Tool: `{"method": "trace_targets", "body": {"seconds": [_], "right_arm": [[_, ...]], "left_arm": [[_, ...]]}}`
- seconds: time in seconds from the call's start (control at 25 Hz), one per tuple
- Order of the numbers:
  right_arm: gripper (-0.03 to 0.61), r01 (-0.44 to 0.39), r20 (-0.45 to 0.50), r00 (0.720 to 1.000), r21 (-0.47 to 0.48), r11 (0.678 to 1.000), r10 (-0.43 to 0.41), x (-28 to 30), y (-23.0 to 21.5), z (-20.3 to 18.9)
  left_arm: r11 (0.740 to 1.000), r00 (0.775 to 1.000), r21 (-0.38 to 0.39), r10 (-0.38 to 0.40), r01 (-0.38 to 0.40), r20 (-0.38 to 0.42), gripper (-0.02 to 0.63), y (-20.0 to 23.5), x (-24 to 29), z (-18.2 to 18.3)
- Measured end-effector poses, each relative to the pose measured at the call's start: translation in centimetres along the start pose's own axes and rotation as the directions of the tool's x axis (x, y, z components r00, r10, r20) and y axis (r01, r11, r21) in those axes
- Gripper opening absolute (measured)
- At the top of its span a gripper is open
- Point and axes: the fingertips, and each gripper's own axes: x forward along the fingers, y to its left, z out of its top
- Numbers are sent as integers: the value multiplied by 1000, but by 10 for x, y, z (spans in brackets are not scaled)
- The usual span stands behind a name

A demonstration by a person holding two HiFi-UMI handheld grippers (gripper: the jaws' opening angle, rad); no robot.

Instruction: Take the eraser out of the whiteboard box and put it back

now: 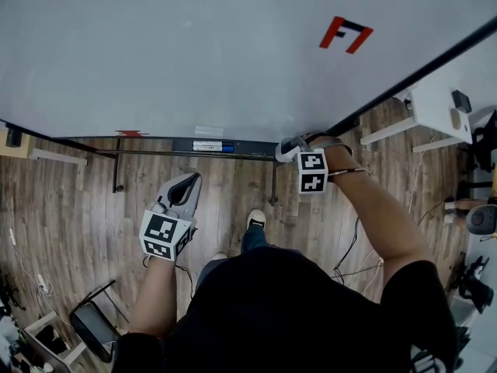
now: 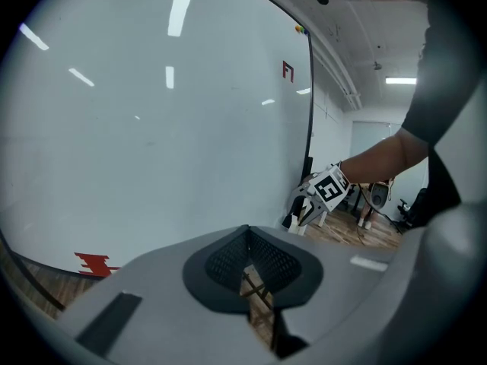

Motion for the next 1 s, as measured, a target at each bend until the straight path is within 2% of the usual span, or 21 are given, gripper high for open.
{"method": "trace_targets", "body": {"seconds": [0.2, 0.36, 0.56, 0.8, 1.0], "right_arm": [[167, -16, -29, 999, -35, 999, 15, 4, 0, 6], [149, 37, -48, 998, -91, 995, -42, 5, -3, 6], [143, 49, -98, 993, -144, 988, -63, 8, -3, 5], [140, 105, -130, 982, -244, 964, -140, 14, -6, 4], [127, 135, -124, 978, -255, 958, -170, 14, -7, 3]], "left_arm": [[1000, 1000, 2, -12, 12, -1, 9, -6, 3, -5], [1000, 1000, 1, -25, 25, -1, 9, -12, 5, -7], [999, 999, -10, -41, 41, -5, 9, -18, 4, -13], [998, 998, -13, -58, 58, -12, 9, -25, 4, -17], [998, 998, -21, -61, 61, -18, 9, -29, 5, -21]]}}
